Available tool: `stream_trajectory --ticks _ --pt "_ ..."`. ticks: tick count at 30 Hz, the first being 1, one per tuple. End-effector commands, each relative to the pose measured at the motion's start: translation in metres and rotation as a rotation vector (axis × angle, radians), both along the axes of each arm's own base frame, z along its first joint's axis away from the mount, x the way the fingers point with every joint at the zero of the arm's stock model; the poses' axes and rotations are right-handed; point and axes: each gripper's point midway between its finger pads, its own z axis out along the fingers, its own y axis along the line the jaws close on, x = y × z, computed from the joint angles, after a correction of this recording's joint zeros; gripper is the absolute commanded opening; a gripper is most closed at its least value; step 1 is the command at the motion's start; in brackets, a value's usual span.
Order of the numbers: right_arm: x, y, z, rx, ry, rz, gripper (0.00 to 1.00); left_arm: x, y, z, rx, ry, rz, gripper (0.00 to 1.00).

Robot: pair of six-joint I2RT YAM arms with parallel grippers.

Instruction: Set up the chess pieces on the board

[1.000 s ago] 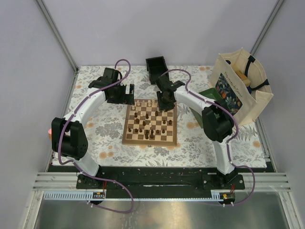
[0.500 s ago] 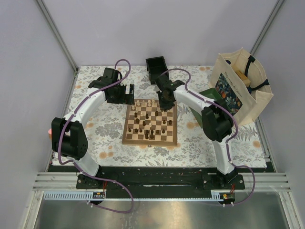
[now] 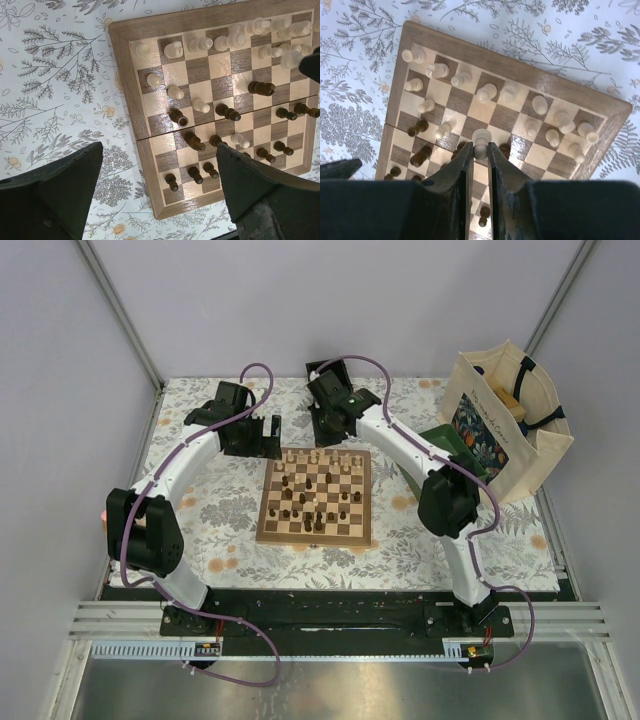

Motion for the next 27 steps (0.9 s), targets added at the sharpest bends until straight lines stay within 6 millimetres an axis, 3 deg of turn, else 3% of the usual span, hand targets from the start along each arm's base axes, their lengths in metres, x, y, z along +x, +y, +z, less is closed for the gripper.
stream_trajectory --ticks 1,18,27 --pt "-0.001 0.011 -0.019 -0.048 0.034 0.033 0.21 0.006 0.004 0.021 0.004 -0.088 0.007 0.99" --pt "0.002 0.010 -0.058 -0.128 0.077 0.030 0.22 0.005 0.007 0.020 0.012 -0.082 0.013 0.99" --pt "0.005 0.009 -0.065 -0.147 0.076 0.025 0.23 0.005 0.007 0.020 0.014 -0.085 0.011 0.99"
